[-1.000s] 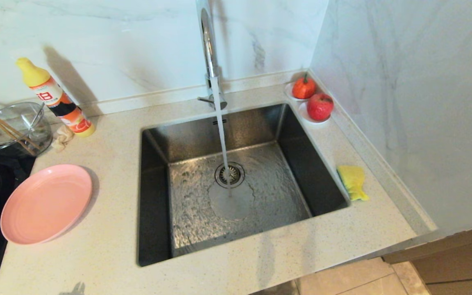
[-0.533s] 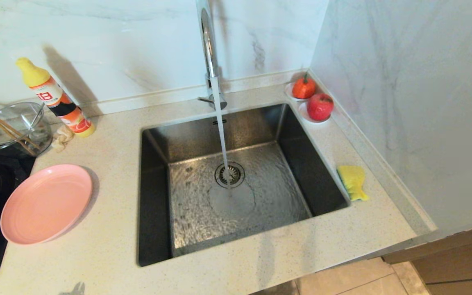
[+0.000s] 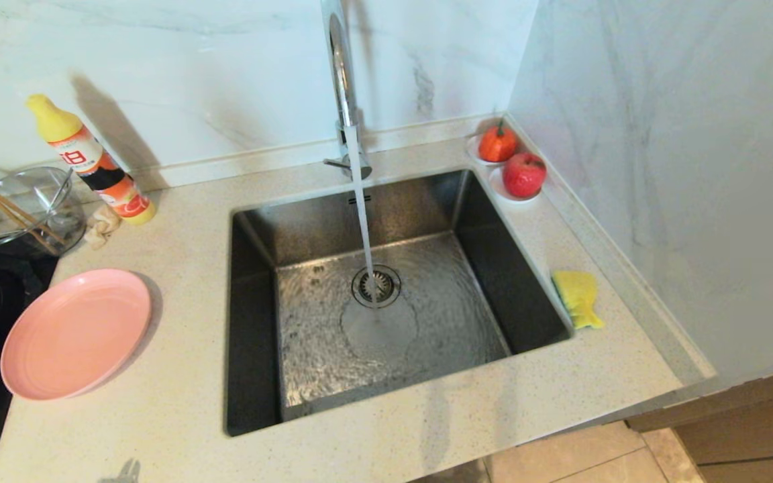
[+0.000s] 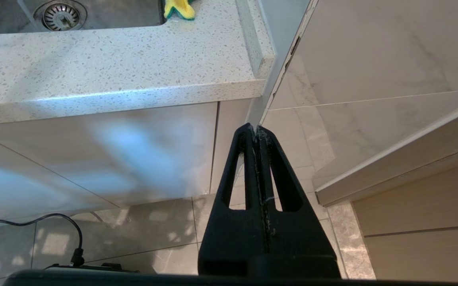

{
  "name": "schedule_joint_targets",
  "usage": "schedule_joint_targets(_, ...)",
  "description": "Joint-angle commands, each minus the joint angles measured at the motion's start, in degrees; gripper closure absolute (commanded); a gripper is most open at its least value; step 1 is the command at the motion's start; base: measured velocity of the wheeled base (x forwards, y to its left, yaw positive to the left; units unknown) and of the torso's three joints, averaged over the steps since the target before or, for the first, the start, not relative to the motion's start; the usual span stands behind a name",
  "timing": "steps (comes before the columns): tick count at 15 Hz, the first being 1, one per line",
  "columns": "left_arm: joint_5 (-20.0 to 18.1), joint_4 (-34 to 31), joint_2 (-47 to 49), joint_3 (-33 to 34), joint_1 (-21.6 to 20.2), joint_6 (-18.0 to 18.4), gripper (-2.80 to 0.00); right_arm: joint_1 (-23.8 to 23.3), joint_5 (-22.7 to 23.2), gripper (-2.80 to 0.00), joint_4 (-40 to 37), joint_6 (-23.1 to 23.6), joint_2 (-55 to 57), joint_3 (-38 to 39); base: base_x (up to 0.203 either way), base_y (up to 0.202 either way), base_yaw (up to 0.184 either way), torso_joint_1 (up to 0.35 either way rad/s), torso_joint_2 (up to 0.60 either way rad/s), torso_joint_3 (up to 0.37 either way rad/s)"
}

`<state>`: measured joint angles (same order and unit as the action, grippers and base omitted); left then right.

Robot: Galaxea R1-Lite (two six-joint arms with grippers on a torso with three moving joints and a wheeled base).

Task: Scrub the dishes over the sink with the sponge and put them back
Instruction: Turn off the faucet

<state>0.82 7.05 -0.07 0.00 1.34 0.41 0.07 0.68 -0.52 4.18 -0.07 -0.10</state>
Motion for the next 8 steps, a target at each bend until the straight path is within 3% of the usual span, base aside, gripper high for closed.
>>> schedule_joint_targets(1,-0.17,-0.19,-0.1,2.29,-0.02,-0.45,0.0,0.01,0.02,0.0,0.0,0.04,-0.01,0.01,0.0,0.0,0.0,0.0,0.0,0.0)
schedule_joint_targets(3,0.26,0.07,-0.1,2.29,0.06,-0.51,0.0,0.01,0.02,0.0,0.0,0.04,0.07,0.01,0.0,0.0,0.0,0.0,0.0,0.0)
schedule_joint_targets(5,0.85,0.42,-0.1,2.29,0.04,-2.96,0.0,0.01,0.02,0.0,-0.09,0.04,-0.01,0.01,0.0,0.0,0.0,0.0,0.0,0.0)
schedule_joint_targets(8,0.43,-0.1,-0.04,0.18,-0.02,-2.93,0.0,0.01,0.02,0.0,0.0,0.04,-0.01,0.01,0.0,0.0,0.0,0.0,0.0,0.0)
